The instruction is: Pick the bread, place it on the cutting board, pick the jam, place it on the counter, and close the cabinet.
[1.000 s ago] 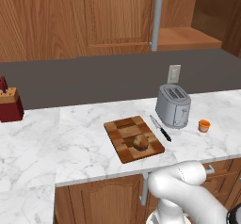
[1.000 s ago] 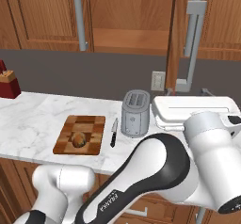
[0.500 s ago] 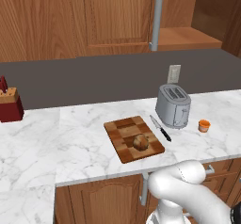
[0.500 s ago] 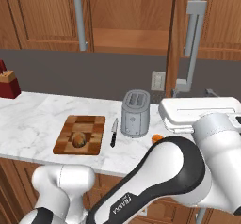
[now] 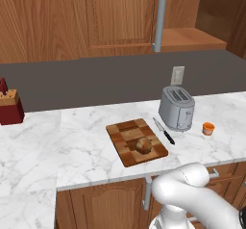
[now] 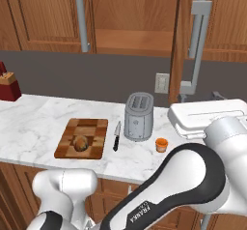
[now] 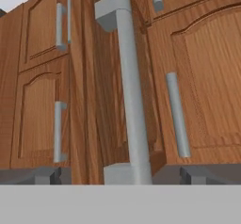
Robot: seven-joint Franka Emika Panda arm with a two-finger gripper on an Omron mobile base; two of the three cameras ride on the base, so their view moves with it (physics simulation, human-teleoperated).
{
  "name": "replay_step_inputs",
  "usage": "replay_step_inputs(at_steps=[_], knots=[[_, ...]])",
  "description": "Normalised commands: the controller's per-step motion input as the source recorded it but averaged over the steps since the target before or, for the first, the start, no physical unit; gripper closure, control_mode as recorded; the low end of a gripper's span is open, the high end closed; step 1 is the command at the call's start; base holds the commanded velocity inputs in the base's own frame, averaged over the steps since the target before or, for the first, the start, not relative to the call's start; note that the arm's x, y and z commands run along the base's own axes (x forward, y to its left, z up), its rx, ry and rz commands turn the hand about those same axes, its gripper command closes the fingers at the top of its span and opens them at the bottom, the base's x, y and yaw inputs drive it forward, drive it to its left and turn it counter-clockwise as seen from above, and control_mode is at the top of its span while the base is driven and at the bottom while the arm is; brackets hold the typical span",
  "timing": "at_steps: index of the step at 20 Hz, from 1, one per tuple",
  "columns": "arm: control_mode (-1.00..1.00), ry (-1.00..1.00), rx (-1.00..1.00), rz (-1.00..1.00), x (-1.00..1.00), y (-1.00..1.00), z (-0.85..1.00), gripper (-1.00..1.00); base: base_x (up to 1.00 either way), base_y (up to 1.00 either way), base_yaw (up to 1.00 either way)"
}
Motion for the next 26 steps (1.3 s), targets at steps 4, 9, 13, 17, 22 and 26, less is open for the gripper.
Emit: replay_step_inputs(at_steps=[4,9,13,17,22,26], knots=[[-1.00,-0.04,0.00,0.04,0.11,0.00,0.00,-1.00,0.00,0.00,0.00],[-1.00,-0.05,0.00,0.05,0.20,0.00,0.00,-1.00,0.00,0.00,0.00],[-1.00,-0.07,0.01,0.06,0.23,0.00,0.00,-1.00,0.00,0.00,0.00],[-1.00,-0.08,0.00,0.04,0.24,0.00,0.00,-1.00,0.00,0.00,0.00],[-1.00,-0.04,0.01,0.00,0.34,-0.02,0.00,-1.00,0.00,0.00,0.00],[-1.00,-0.02,0.02,0.00,0.27,-0.01,0.00,-1.00,0.00,0.00,0.00]])
